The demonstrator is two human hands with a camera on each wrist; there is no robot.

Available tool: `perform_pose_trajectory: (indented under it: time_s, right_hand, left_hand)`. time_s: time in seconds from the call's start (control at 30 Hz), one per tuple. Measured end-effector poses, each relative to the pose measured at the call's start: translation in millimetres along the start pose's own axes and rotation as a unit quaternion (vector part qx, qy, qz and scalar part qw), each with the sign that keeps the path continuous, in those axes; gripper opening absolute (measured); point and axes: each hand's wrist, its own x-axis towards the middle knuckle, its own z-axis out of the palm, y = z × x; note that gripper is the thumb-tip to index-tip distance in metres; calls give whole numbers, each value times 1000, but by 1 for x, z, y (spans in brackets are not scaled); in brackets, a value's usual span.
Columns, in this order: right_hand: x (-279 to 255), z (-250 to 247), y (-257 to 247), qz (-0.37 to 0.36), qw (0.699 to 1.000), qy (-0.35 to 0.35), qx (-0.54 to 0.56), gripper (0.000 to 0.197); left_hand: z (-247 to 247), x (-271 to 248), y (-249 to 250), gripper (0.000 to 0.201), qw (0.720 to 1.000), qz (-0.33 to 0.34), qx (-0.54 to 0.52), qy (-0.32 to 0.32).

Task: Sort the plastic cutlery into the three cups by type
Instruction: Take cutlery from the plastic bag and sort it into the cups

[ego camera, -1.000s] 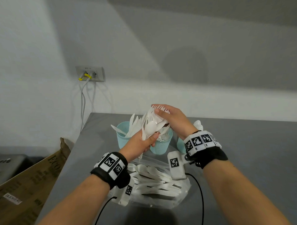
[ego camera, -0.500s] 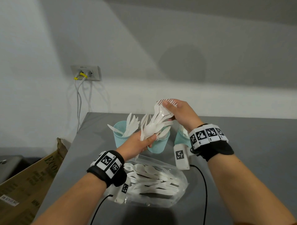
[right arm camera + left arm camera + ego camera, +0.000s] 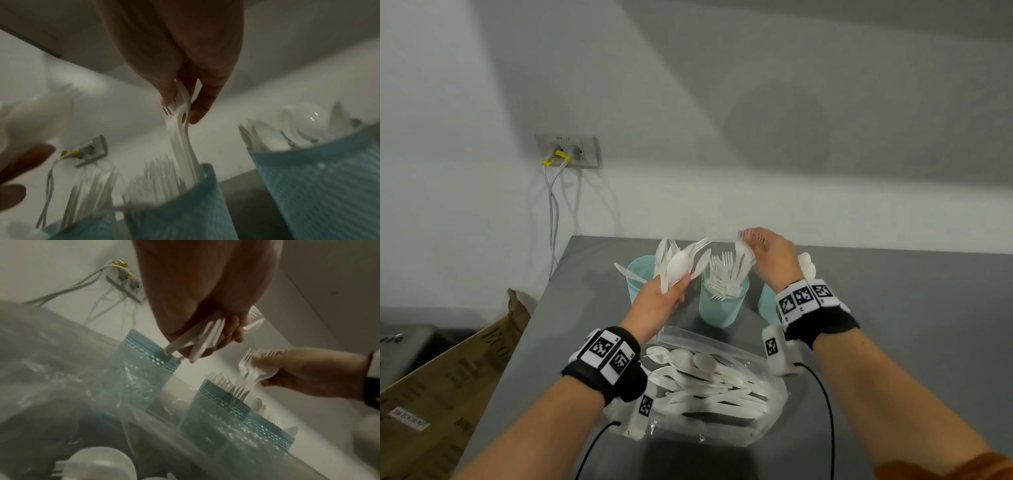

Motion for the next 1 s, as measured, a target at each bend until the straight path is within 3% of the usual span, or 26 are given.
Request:
perform_pose_trajectory:
  time_s: [0.13,0.27,0.33,0.5,0.67,0.8,0.9,1.0]
  right_hand:
    - [-5,15,19,59,995,-70,-33,30]
    - [-6,17,21,64,995,-75,-11,43]
    - [-6,16,22,61,996,-63,-5,40]
    - [-8,16,23,52,997,21,52,11]
    - [-8,15,21,43,997,15,68,17]
    - [-11,8,1,-40,992,71,96,23]
    - [-18,4,-19,-61,980,102,160,22]
    - [-25,7,-33,-44,973,71,213,20]
  left_hand:
    - [3,0,0,32,1000,-5,0,-5]
    - [4,0,3,29,1000,-2,-5,-4]
    - [4,0,4,29,1000,-4,-4,-5]
    - [5,3,4,28,1000,-7,-8,-6]
    - [6,3,2,32,1000,4,-12,2]
    - [8,6,2,42,999,-1,-38,6]
    - [11,5,10,30,995,-2,-102,-2]
    - [14,3,16,21,991,15,-130,2]
